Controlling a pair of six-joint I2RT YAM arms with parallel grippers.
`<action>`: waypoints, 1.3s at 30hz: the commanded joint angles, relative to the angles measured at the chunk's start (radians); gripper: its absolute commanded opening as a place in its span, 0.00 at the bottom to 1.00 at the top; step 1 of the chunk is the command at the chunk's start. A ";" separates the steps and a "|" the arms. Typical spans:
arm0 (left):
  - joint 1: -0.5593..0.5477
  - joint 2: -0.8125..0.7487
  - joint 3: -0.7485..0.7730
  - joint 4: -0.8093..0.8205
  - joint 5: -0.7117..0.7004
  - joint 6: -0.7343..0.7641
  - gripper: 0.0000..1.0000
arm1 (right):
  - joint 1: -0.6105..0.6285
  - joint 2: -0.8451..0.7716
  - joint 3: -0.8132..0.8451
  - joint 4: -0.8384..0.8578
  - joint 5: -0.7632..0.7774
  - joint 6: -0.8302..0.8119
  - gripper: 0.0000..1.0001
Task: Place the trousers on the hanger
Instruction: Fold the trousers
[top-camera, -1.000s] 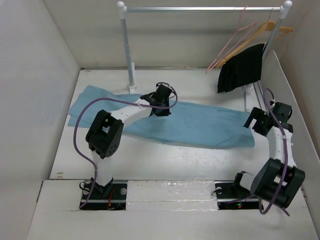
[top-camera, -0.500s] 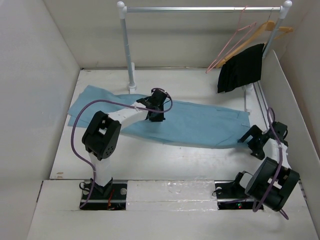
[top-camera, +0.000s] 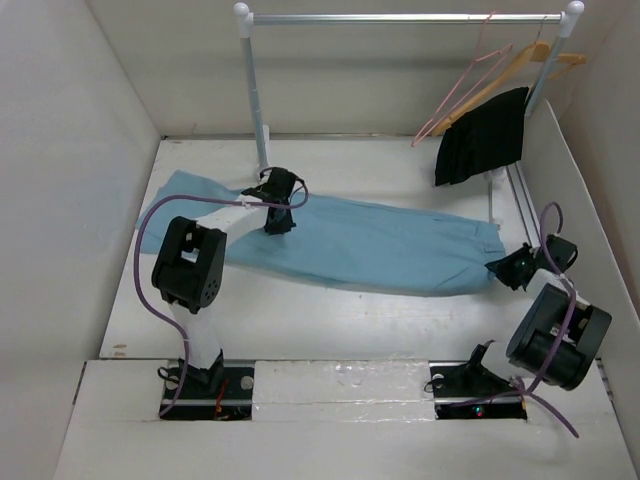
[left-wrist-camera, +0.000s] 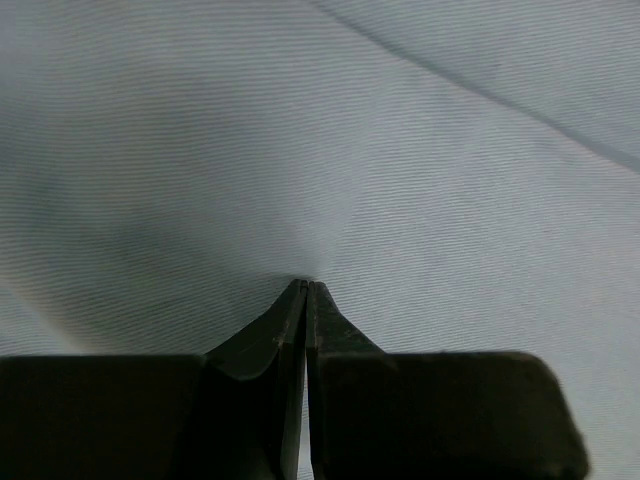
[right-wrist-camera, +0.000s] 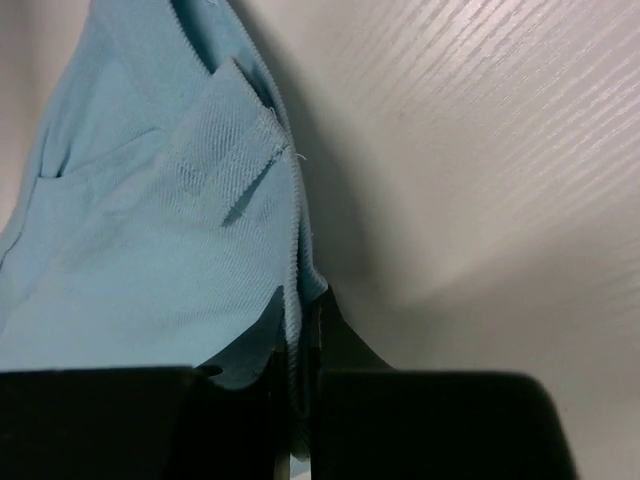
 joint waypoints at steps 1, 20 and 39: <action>-0.007 -0.021 -0.025 -0.042 -0.015 0.015 0.00 | -0.003 -0.097 0.121 -0.090 0.075 -0.054 0.00; -0.491 0.295 0.324 -0.191 0.360 -0.011 0.00 | 0.259 -0.434 0.777 -0.631 0.336 -0.384 0.00; 0.142 -0.478 0.211 -0.191 0.174 -0.094 0.12 | 1.171 -0.096 0.968 -0.344 0.429 -0.194 0.00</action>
